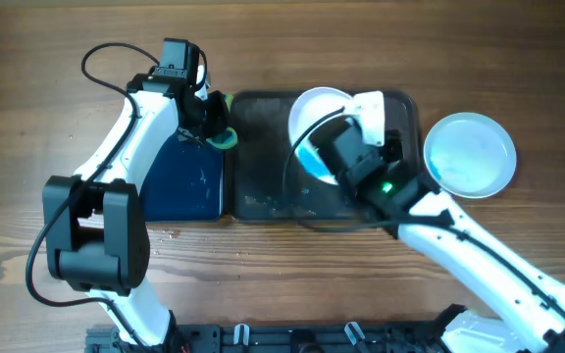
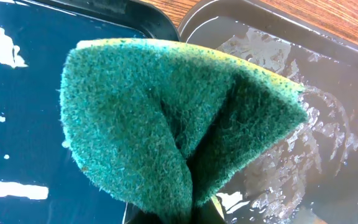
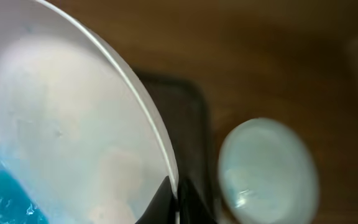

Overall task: Clean dirty plates on tray and stack at the side
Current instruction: 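Carry plate with right gripper onto stack at table right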

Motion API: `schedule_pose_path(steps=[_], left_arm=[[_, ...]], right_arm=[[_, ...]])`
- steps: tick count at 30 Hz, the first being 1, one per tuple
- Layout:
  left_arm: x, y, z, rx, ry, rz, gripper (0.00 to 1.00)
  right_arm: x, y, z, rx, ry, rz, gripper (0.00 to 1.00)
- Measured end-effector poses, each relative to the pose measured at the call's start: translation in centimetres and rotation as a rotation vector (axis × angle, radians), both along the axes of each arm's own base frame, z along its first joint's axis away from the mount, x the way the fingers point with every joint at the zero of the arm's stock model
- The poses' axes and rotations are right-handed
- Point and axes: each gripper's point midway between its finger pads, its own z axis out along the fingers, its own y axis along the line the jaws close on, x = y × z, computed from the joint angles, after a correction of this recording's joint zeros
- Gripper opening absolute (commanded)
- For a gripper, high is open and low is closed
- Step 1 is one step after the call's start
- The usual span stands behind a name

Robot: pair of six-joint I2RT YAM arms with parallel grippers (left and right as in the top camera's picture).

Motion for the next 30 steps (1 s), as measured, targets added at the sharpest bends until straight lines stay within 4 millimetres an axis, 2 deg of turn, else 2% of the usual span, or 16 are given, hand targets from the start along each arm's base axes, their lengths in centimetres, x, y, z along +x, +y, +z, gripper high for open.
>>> schedule_pose_path(steps=[3,4,9,14,18,22,24,26,28,30], left_arm=[[0.0,0.0,0.0,0.0,0.0,0.0,0.04],[0.0,0.0,0.0,0.0,0.0,0.0,0.04],[0.0,0.0,0.0,0.0,0.0,0.0,0.04],[-0.2,0.0,0.0,0.001,0.008,0.0,0.04],[-0.3,0.0,-0.1,0.002,0.011,0.0,0.04],[-0.3,0.0,-0.1,0.002,0.011,0.0,0.04],[-0.3,0.0,-0.1,0.002,0.011,0.0,0.04],[-0.3,0.0,-0.1,0.002,0.011,0.0,0.04],[-0.3,0.0,-0.1,0.002,0.012,0.0,0.04],[-0.3,0.0,-0.1,0.002,0.012,0.0,0.04]], right_arm=[[-0.6,0.0,2.3,-0.169,-0.095,0.004,0.04],[-1.0,-0.1,4.0,-0.284,-0.162,-0.005,0.04],[-1.7,0.5,8.3,-0.468,-0.314,-0.047,0.04],[-1.5,1.3,10.8,-0.527,-0.371,-0.068,0.04],[-1.3,1.5,12.0,-0.539,-0.389,-0.083,0.04],[-1.4,1.5,12.0,-0.526,-0.397,-0.092,0.04],[-1.3,1.6,11.4,-0.52,-0.384,-0.07,0.04],[-1.4,1.7,9.8,-0.527,-0.33,-0.008,0.04],[-1.5,1.7,6.2,-0.473,-0.211,0.085,0.04],[-1.4,1.0,2.9,-0.317,-0.104,0.089,0.04]])
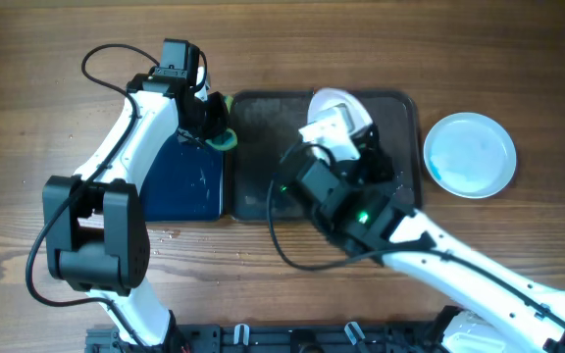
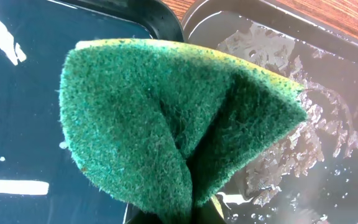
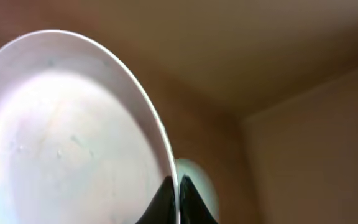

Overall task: Clean dirty plates on tray and stack at the side
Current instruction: 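Carry plate with right gripper onto stack at table right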

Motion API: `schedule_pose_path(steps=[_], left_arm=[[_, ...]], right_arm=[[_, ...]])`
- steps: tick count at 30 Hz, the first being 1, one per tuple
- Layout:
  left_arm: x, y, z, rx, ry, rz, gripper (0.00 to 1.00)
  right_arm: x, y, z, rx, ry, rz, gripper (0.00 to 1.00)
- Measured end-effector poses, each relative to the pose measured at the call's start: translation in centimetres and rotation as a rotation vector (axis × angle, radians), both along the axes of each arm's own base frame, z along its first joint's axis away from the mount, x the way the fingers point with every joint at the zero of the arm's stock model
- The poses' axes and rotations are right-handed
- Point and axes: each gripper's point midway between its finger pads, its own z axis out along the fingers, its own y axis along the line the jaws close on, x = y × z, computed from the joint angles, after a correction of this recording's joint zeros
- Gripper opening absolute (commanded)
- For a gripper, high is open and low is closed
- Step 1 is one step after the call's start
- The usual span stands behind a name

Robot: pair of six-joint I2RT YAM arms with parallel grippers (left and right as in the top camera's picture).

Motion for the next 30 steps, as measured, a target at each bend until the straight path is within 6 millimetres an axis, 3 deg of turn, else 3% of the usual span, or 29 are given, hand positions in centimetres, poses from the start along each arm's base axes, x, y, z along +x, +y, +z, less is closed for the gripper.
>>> schedule_pose_path(steps=[3,7,9,11,15,18,19,23,25,30], left_arm=[[0.0,0.0,0.0,0.0,-0.001,0.0,0.04],[-0.1,0.0,0.0,0.001,0.005,0.0,0.04],[-0.2,0.0,-0.1,0.002,0.009,0.0,0.04],[-0.3,0.1,-0.1,0.002,0.014,0.0,0.04],[-0.4,0.1,-0.1,0.006,0.016,0.001,0.04],[-0.4,0.1,-0.1,0.006,0.016,0.001,0.04],[-0.4,0.1,-0.1,0.006,0.016,0.001,0.04],[-0.4,0.1,-0.1,0.006,0.016,0.002,0.04],[-0.4,0.1,-0.1,0.006,0.015,0.001,0.04],[-0.3,0.2,-0.1,0.011,0.014,0.002,0.04]], right_arm=[[1.5,-1.6,-3.8,0.336,0.142,-0.09,0.04],[3.9,-4.0,-6.4,0.762,0.307,-0.141,0.04],[4.6,-6.6,-6.7,0.907,0.343,-0.184,0.04],[4.9,-11.4,-6.8,1.042,0.33,-0.283,0.05],[3.5,-18.5,-7.5,1.119,0.285,-0.481,0.05],[0.8,-25.5,-8.3,1.057,0.206,-0.722,0.04],[0.4,-26.6,-8.3,1.036,0.19,-0.76,0.04],[-0.8,-30.1,-9.1,0.956,0.149,-0.882,0.04],[-0.6,-30.8,-10.1,0.934,0.159,-0.908,0.04],[-1.0,-30.9,-15.7,0.916,0.319,-0.988,0.04]])
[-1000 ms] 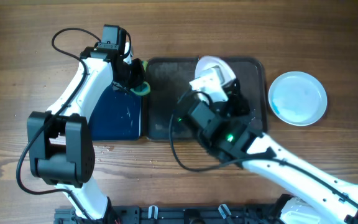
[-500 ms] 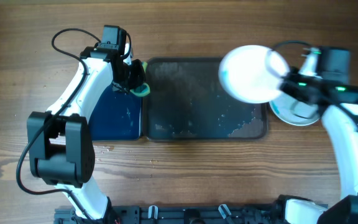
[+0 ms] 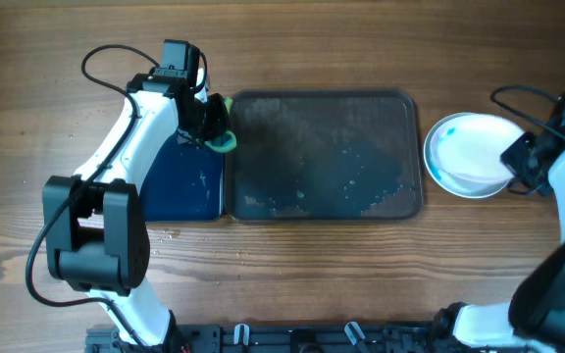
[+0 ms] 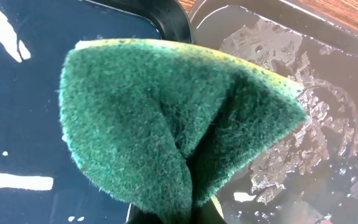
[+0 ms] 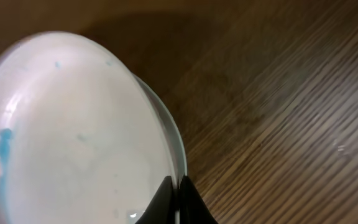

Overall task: Clean dirty plates on tray and stack at the side
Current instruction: 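Carry plate with right gripper onto stack at table right, then lower sponge into blue tray and release with left gripper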

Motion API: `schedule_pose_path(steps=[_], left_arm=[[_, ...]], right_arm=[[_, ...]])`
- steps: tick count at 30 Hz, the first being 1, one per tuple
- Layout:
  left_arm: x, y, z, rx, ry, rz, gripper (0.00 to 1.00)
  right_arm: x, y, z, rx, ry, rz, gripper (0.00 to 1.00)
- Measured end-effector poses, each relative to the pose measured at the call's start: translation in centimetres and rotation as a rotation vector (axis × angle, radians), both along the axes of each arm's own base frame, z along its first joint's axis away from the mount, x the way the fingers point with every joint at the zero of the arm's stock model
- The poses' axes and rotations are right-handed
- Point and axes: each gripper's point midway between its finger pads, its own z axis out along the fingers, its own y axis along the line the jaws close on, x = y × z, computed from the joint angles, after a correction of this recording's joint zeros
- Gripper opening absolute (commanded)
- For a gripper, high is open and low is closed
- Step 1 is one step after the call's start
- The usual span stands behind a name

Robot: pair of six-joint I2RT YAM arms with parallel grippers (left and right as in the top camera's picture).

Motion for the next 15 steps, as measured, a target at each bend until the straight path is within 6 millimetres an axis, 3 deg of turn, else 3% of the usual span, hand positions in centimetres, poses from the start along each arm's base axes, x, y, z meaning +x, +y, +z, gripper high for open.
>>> schedule_pose_path(steps=[1,2,5,8,10,13,15], left_arm=[[0.0,0.0,0.0,0.003,0.0,0.001,0.04],[0.0,0.0,0.0,0.003,0.0,0.001,0.04],[0.0,0.1,0.0,0.003,0.001,0.001,0.04],[-0.8,0.4,0.2,0.018,0.021,-0.012,0.04],[-1.5,1.4,1.6,0.043,0.013,-0.006,0.04],[-2.8,4.4,4.2,0.113,-0.006,0.015,0.04],[-3.5,7.1,4.9,0.181,-0.005,0.011,0.04]], right_arm=[[-0.3,0.2,-1.3,0.019,0.04,0.0,0.24],[-0.5,0.3,-2.1,0.036,0.063,0.002,0.36],[-0.4,1.0,-2.8,0.08,0.065,0.013,0.59],[-0.1,2.1,-2.4,0.14,0.058,0.047,0.65],[1.0,2.7,-0.7,0.176,0.016,0.087,0.72],[3.9,3.5,3.9,0.2,-0.143,0.171,0.78],[4.7,4.3,6.4,0.211,-0.228,0.219,0.79]])
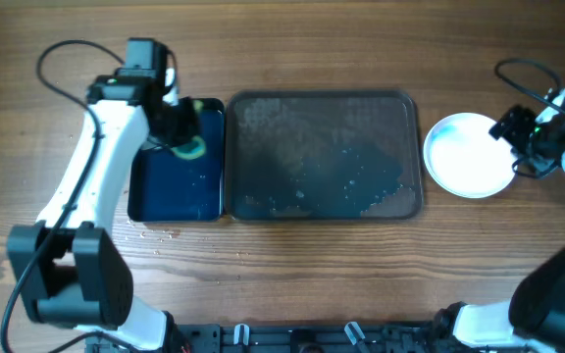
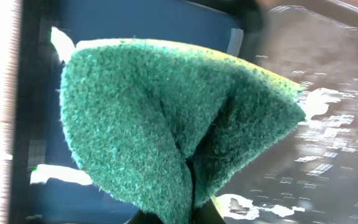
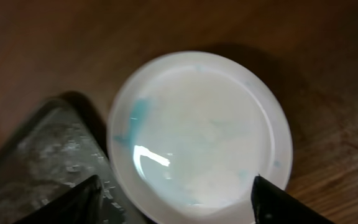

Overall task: Clean dirty plates on tray and stack at the side
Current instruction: 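Lower sponge into blue tray and release with left gripper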

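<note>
A white plate with faint blue smears lies flat on the wood, right of the wet dark tray. In the right wrist view the plate fills the middle. My right gripper stands open just above the plate's far right edge, its fingers wide apart and empty. No plates lie on the dark tray. My left gripper is shut on a folded green sponge over the blue tray.
The blue tray holds dark water with white foam patches and touches the dark tray's left edge. Bare wooden table lies around both trays. A cable loops above the left arm.
My right gripper opened and let go of the plate, which now lies flat beside the tray. My left arm has moved left, carrying the sponge from the trays' shared edge to over the blue tray.
My right gripper first held a white plate tilted over the dark tray, with another plate lying to the right. Then it had the plate over that other plate, and now it has let go. The sponge stayed in my left gripper throughout.
</note>
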Motion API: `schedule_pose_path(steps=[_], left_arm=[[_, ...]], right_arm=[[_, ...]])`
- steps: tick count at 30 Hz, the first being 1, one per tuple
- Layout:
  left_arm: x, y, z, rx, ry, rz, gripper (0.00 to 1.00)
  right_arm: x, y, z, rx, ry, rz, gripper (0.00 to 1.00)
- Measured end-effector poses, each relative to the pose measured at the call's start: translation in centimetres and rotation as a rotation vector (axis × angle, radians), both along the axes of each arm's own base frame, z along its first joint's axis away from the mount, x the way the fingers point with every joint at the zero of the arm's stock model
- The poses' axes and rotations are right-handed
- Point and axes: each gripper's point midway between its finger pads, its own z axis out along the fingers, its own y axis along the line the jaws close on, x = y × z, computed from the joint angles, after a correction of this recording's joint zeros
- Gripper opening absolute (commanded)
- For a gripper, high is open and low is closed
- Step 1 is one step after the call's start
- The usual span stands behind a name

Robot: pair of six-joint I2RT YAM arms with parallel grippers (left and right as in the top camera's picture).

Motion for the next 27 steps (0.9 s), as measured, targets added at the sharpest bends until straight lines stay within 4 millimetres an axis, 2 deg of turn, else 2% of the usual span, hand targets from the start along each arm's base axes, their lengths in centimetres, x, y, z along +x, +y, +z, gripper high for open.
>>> schedule_pose_path(steps=[1,3,6,8,10,14,16,17,18,19,20,21,27], left_arm=[[0.0,1.2,0.0,0.032,-0.002,-0.004,0.04],[0.3,3.3,-0.5,0.069,-0.007,-0.005,0.04],[0.3,5.1,-2.3,0.084,0.007,0.005,0.04],[-0.4,5.4,-4.3,0.079,0.056,0.002,0.04],[-0.6,4.8,-6.5,0.048,0.083,-0.013,0.04],[-0.3,4.2,-8.2,0.014,0.068,-0.025,0.06],[-0.3,4.0,-8.3,0.005,0.066,-0.027,0.19],[-0.3,4.0,-8.4,0.001,0.064,-0.029,0.37],[-0.3,4.0,-8.4,0.001,0.063,-0.036,0.46],[-0.3,3.9,-8.4,0.002,0.064,-0.04,0.74],[-0.3,3.9,-8.4,-0.001,0.063,-0.04,0.93],[-0.3,3.9,-8.4,-0.001,0.063,-0.044,1.0],[-1.6,3.8,-8.0,-0.007,0.125,-0.044,1.0]], right_arm=[[0.2,0.5,1.1,0.007,-0.037,0.022,0.79],[0.2,1.3,1.9,0.025,-0.061,0.048,0.79],[0.0,2.6,1.7,0.055,-0.045,0.085,0.79],[0.1,3.1,1.8,0.058,-0.047,0.113,0.79],[0.1,3.5,1.8,0.057,-0.047,0.127,0.79],[0.3,3.9,1.8,0.049,-0.049,0.154,0.79],[0.3,3.9,1.8,0.046,-0.049,0.161,0.79],[0.3,3.9,1.8,0.045,-0.05,0.163,0.79],[0.3,3.9,1.8,0.044,-0.05,0.164,0.79],[0.3,3.9,1.8,0.044,-0.05,0.164,0.79],[0.3,3.9,1.8,0.044,-0.05,0.164,0.79],[0.3,3.9,1.8,0.044,-0.05,0.164,0.79],[-0.2,4.3,1.6,0.06,-0.032,0.176,0.8]])
